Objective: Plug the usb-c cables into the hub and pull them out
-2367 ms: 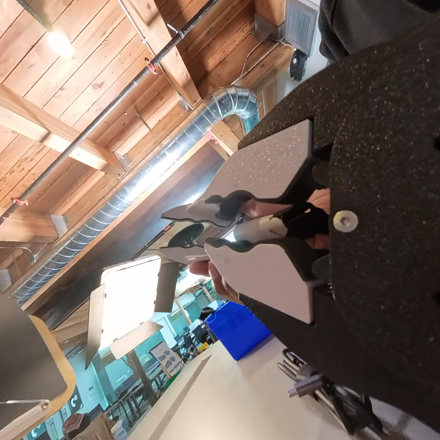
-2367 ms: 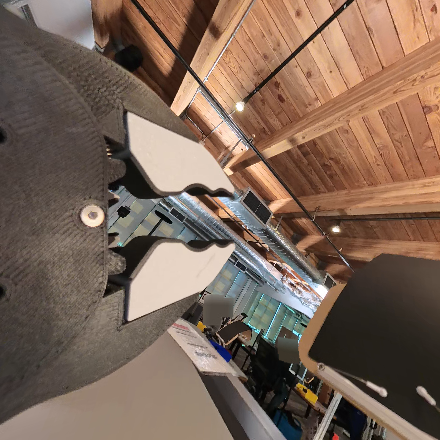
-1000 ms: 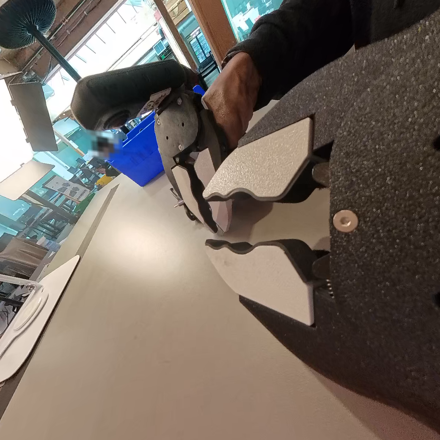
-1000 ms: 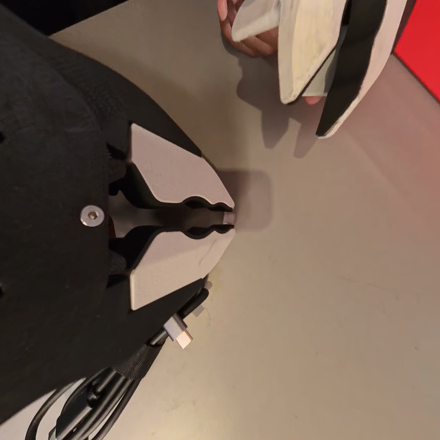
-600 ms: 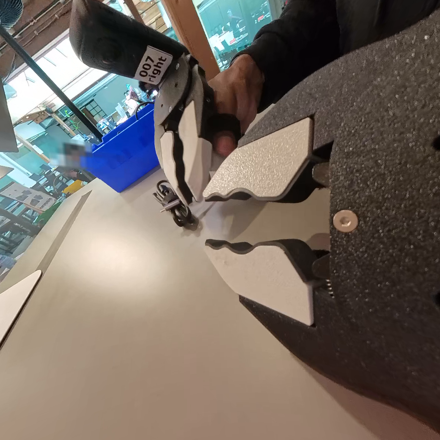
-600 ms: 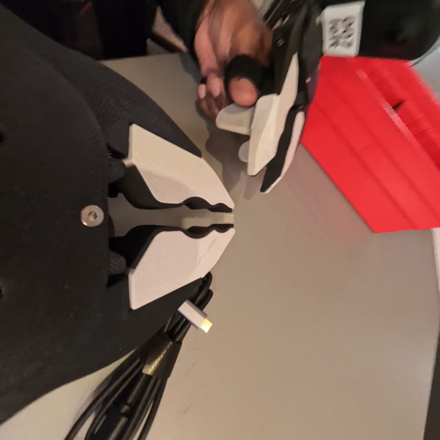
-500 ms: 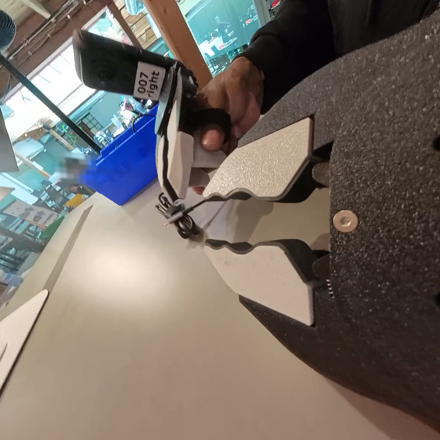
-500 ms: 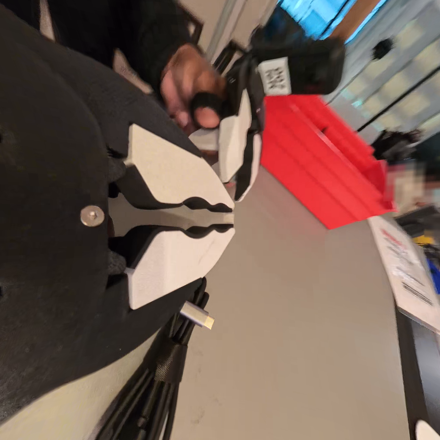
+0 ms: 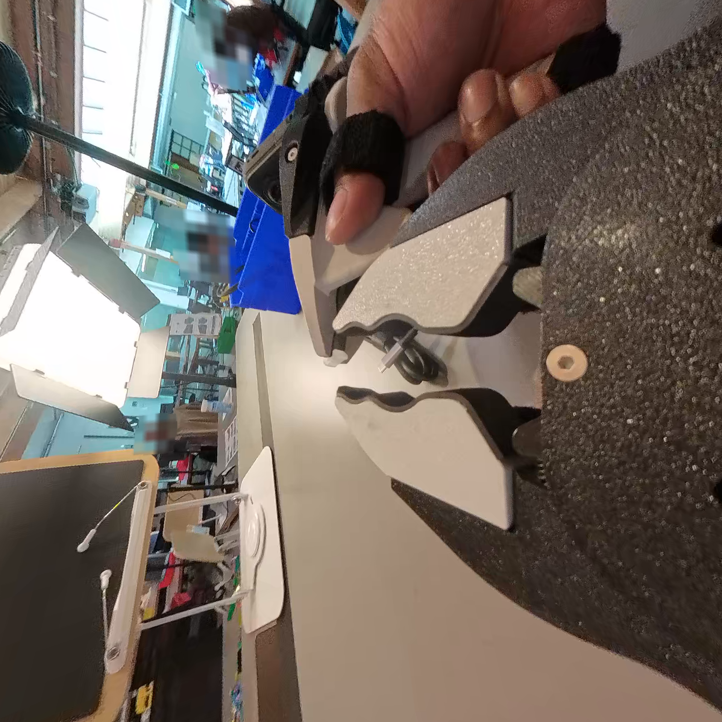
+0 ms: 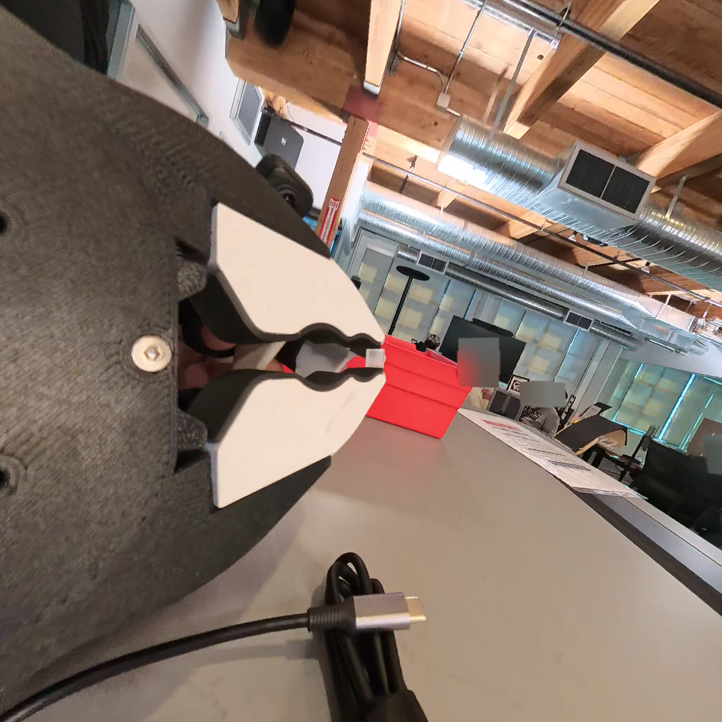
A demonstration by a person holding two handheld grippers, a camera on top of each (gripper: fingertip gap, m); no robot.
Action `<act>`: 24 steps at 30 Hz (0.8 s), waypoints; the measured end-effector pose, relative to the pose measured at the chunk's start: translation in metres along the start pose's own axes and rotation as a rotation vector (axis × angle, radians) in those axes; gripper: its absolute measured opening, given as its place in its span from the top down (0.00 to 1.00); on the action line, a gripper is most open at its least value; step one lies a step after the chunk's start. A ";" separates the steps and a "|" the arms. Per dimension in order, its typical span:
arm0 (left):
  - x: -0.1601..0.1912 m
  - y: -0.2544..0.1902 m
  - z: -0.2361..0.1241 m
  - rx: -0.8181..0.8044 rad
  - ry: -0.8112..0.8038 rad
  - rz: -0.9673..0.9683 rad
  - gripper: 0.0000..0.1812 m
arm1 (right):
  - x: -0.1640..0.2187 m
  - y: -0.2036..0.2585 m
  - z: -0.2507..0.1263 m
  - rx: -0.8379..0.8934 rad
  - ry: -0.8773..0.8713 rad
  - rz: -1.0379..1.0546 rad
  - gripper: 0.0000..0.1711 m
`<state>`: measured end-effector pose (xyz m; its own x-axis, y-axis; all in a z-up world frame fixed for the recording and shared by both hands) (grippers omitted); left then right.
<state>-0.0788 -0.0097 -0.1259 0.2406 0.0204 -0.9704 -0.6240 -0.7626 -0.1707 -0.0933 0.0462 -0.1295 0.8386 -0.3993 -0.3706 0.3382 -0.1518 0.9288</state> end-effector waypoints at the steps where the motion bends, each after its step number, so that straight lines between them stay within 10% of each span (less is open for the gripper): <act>1: 0.000 -0.001 0.002 -0.014 0.003 0.019 0.86 | 0.001 -0.001 0.000 0.000 -0.003 0.009 0.95; 24: -0.007 -0.007 0.000 -0.035 -0.069 0.109 0.96 | 0.004 0.011 0.001 -0.201 -0.034 0.057 0.95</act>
Point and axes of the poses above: each gripper's, where its closed fingertips meet, z out along the fingers, x out of its underside, y = z × x across the jaws, the point moved 4 cm from there along -z, back along the fingers, and after that the axes turned 9 degrees about y, right-handed, at the moved point
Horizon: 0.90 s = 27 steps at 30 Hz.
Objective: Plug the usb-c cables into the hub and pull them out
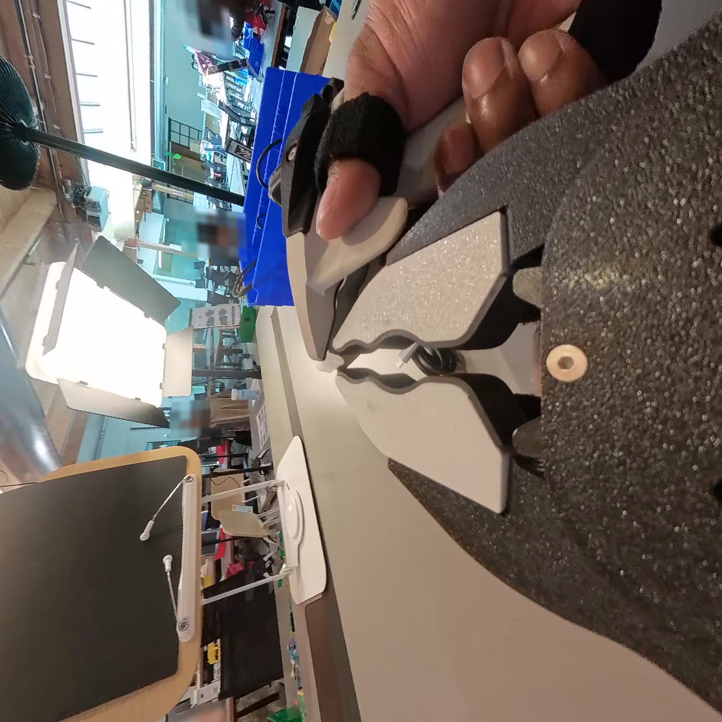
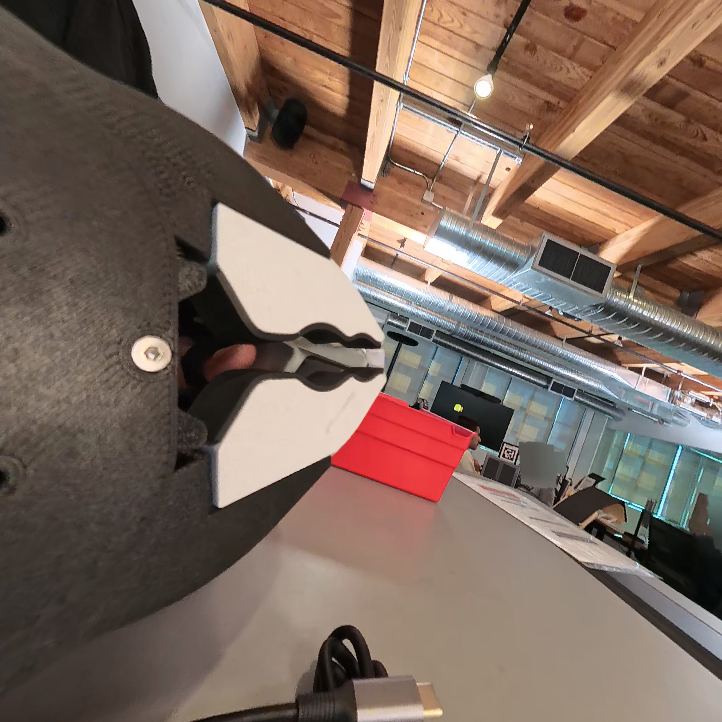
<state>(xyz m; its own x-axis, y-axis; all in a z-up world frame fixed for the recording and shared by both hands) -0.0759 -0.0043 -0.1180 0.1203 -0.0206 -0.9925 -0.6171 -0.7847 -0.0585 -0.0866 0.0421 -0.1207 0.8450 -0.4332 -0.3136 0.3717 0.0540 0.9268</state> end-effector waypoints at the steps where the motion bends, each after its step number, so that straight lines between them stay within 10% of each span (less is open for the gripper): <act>1: -0.001 0.000 -0.001 0.005 -0.012 0.008 0.97 | 0.001 0.001 -0.001 -0.014 0.003 0.000 0.95; 27: 0.013 0.038 -0.024 0.011 0.163 0.062 0.96 | -0.006 -0.006 -0.027 0.120 0.163 -0.207 0.93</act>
Point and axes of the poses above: each gripper's, where its closed fingertips meet, z out along the fingers, x out of its underside, y = z × x across the jaws, the point moved 4 cm from there along -z, back along the fingers, and after that the axes turned 9 degrees about y, right-handed, at the moved point
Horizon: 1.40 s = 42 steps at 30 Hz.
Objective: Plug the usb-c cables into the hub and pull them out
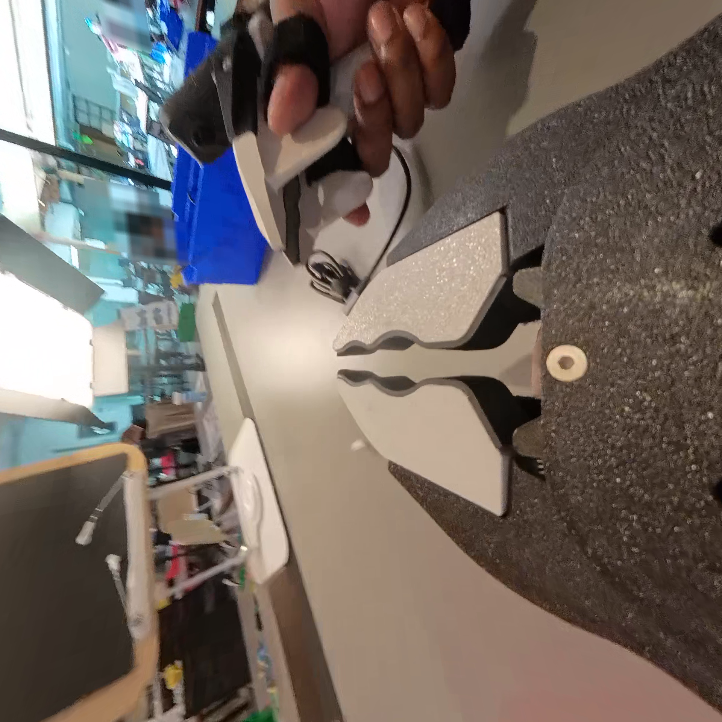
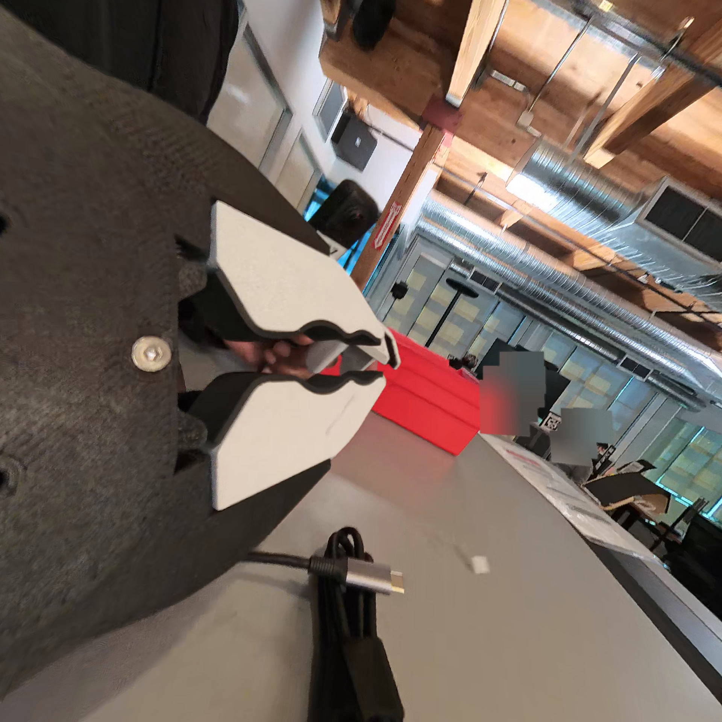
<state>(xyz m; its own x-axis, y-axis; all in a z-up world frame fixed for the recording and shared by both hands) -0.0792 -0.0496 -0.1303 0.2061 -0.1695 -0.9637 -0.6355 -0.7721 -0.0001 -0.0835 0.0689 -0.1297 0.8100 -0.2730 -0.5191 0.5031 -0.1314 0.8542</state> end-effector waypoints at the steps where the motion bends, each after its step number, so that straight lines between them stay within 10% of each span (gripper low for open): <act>1: 0.006 0.008 0.000 -0.021 0.052 -0.028 0.93 | 0.002 -0.004 -0.001 0.045 0.030 -0.023 0.93; 13: 0.024 0.044 0.035 -0.052 0.296 -0.171 0.80 | 0.025 -0.047 -0.025 0.710 0.442 -0.479 0.84; 18: 0.017 0.058 0.068 -0.032 0.309 -0.199 0.79 | 0.038 -0.062 -0.035 0.844 0.643 -0.569 0.96; 31: -0.010 0.095 0.134 -0.009 0.229 -0.190 0.79 | -0.032 -0.038 -0.075 0.687 0.561 -0.686 0.98; 42: -0.028 0.152 0.153 -0.144 0.053 -0.345 0.79 | -0.095 -0.086 -0.002 0.557 0.831 -0.787 0.98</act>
Point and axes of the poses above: each gripper's, where its closed fingertips meet, z out along the fingers, x out of its underside, y = z × x across the jaws, the point moved 4 cm from there along -z, back along the fingers, and after that the axes turned 9 degrees about y, right-handed, at the moved point
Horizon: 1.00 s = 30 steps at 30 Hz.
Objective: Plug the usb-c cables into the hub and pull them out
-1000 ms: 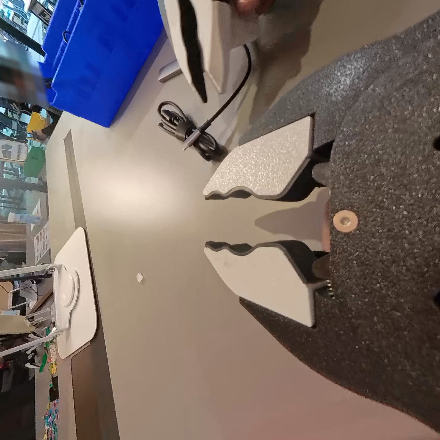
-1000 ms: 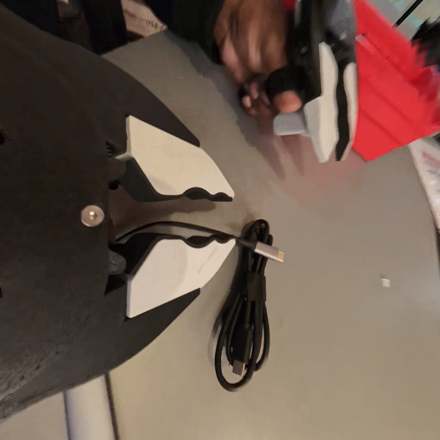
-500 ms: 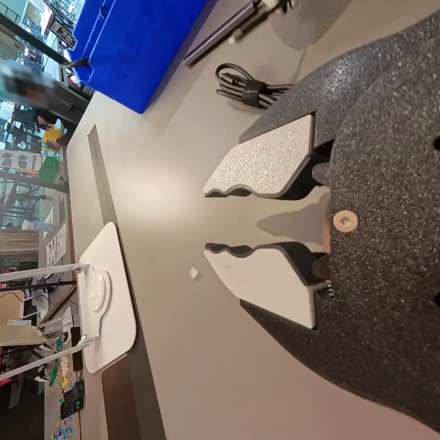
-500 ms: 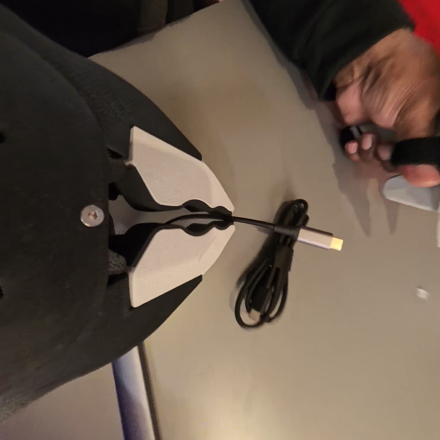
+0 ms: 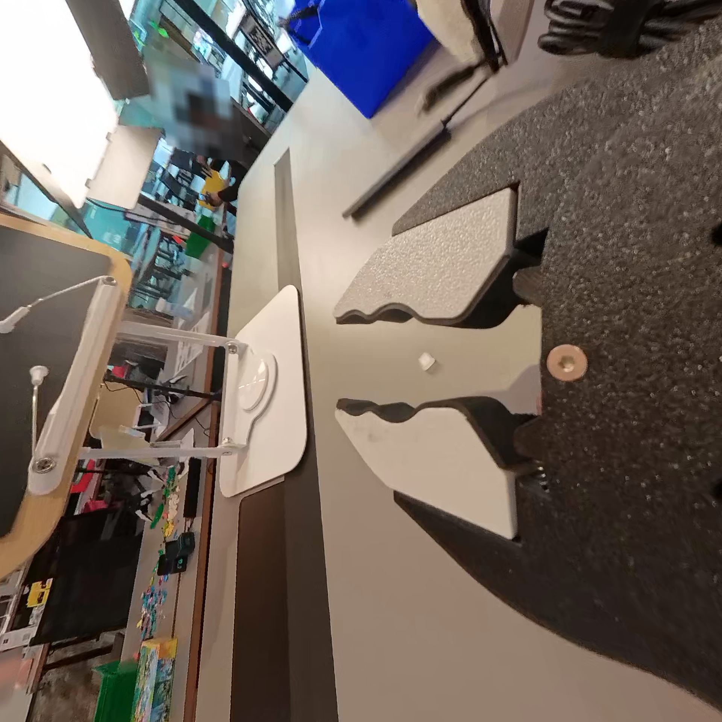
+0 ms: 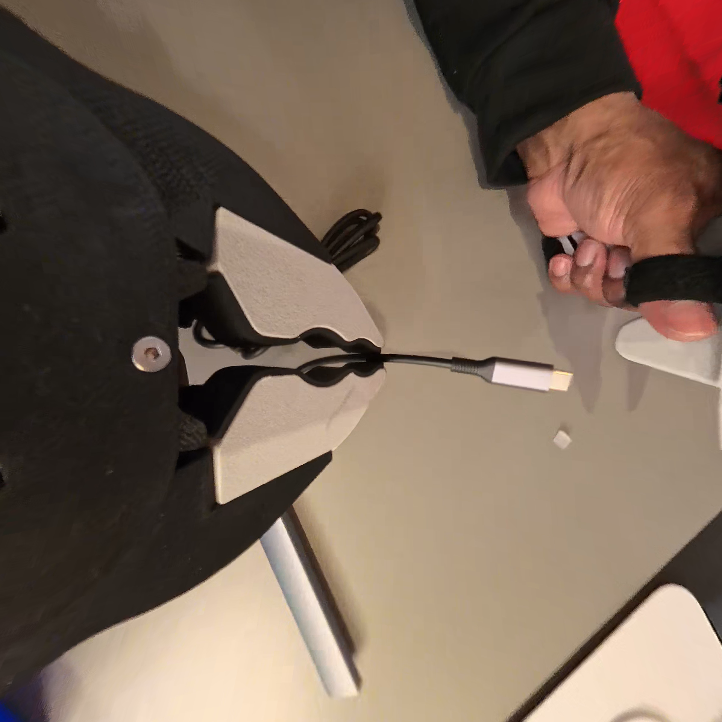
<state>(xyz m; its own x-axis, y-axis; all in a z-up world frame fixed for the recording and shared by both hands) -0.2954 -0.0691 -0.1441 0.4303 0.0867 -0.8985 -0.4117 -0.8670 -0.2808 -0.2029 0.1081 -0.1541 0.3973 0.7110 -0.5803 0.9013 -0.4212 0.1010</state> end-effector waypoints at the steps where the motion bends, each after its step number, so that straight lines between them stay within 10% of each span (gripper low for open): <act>1: -0.001 0.000 -0.002 0.028 -0.016 -0.013 0.79 | 0.000 0.000 0.008 -0.023 0.027 -0.013 0.98; 30: -0.004 0.028 -0.004 0.149 0.023 -0.095 0.81 | -0.097 -0.069 0.125 -0.216 0.114 -0.401 0.78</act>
<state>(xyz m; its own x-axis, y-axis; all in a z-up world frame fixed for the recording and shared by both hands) -0.3054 -0.0953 -0.1466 0.4903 0.1520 -0.8582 -0.4822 -0.7730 -0.4124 -0.3251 -0.0022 -0.2058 0.0155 0.8562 -0.5165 0.9980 0.0180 0.0598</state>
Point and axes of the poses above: each gripper's, where its closed fingertips meet, z out along the fingers, x out of its underside, y = z × x across the jaws, the point moved 4 cm from there along -z, back along the fingers, and after that the axes turned 9 degrees about y, right-handed, at the moved point
